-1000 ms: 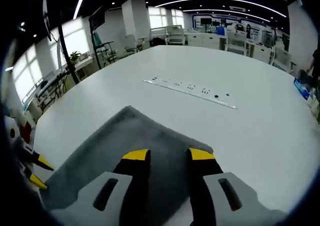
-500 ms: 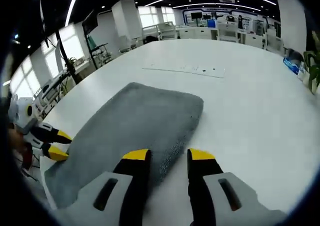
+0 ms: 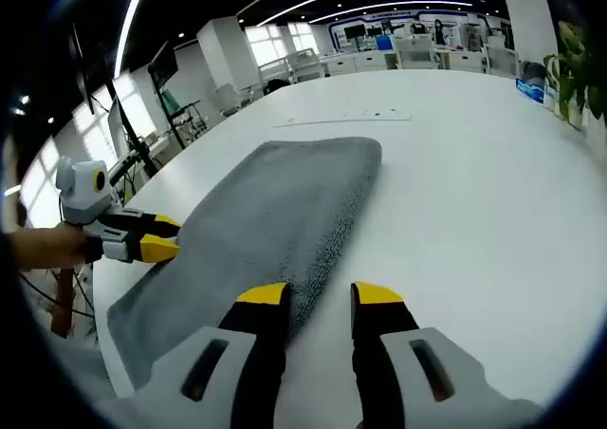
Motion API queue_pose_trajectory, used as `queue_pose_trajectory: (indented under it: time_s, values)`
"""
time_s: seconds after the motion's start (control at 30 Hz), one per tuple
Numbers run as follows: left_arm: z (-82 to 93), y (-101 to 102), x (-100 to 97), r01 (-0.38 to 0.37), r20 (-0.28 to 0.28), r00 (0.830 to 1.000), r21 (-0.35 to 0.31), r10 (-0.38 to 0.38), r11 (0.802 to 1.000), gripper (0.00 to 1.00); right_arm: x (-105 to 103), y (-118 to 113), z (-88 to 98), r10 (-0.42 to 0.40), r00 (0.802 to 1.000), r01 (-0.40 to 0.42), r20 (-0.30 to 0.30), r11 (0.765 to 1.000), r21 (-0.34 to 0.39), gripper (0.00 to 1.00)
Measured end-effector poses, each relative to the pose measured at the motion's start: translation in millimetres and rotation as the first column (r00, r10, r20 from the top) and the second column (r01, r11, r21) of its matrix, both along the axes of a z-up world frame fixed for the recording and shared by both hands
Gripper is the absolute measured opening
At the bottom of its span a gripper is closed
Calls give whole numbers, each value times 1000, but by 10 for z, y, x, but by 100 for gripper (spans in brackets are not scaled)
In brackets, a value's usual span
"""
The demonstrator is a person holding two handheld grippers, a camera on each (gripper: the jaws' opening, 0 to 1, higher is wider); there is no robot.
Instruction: Fold the towel on the table until its edges align and the towel forms a compact rectangular stack.
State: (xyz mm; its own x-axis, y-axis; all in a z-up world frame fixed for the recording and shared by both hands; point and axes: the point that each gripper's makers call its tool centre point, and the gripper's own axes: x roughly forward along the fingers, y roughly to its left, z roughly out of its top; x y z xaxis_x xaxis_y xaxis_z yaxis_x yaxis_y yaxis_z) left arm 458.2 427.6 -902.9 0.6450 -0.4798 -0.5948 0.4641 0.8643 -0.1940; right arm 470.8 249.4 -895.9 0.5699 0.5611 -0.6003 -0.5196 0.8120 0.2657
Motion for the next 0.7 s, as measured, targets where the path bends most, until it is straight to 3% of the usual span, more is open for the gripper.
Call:
queue_pose_trajectory:
  time_s: [0.23, 0.6, 0.7]
  values:
    - [-1, -75, 68, 32, 7, 999, 8, -32, 999, 23, 14, 60, -21, 21, 999, -21, -36, 1000, 1, 14]
    - [-39, -83, 43, 22, -20, 1000, -1, -22, 1000, 15, 21, 74, -112, 39, 999, -38, -29, 999, 24, 5]
    - [-42, -110, 43, 39, -7, 999, 44, -39, 998, 13, 43, 88, -135, 58, 998, -57, -24, 998, 14, 4]
